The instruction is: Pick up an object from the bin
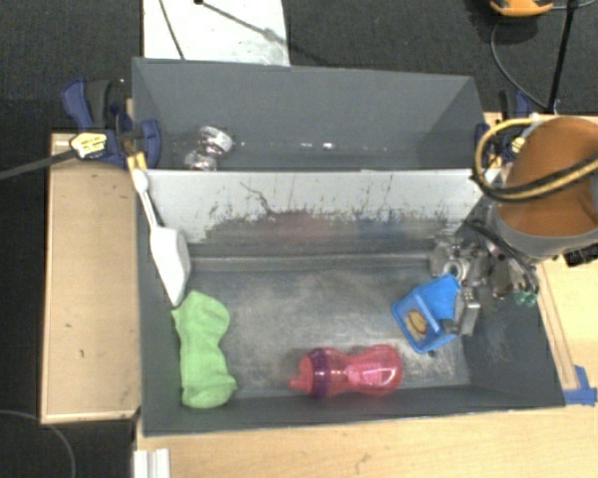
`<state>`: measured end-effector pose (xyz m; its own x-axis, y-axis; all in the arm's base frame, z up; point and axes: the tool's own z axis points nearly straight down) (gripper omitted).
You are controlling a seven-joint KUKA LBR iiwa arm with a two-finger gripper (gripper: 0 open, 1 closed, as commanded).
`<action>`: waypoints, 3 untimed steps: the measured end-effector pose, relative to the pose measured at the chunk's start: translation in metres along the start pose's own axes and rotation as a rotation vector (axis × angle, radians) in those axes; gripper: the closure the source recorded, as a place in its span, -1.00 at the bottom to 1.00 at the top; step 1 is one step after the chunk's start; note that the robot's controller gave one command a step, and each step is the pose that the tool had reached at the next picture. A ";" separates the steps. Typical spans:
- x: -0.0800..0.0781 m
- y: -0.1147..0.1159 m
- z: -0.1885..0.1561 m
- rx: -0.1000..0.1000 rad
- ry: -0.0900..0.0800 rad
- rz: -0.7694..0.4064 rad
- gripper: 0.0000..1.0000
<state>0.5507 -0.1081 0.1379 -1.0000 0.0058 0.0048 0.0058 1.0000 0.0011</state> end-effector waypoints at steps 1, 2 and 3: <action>-0.002 0.000 -0.005 0.001 -0.008 -0.003 -1.00; -0.003 -0.007 0.030 -0.005 -0.006 -0.115 -1.00; -0.004 -0.004 0.017 -0.001 -0.015 -0.149 -1.00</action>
Offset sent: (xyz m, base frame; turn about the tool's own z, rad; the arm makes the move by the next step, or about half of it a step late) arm -0.0015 -0.0182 -0.0679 -0.1961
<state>0.5542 -0.1122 0.1204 -0.9897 -0.1431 -0.0105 -0.1431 0.9897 0.0019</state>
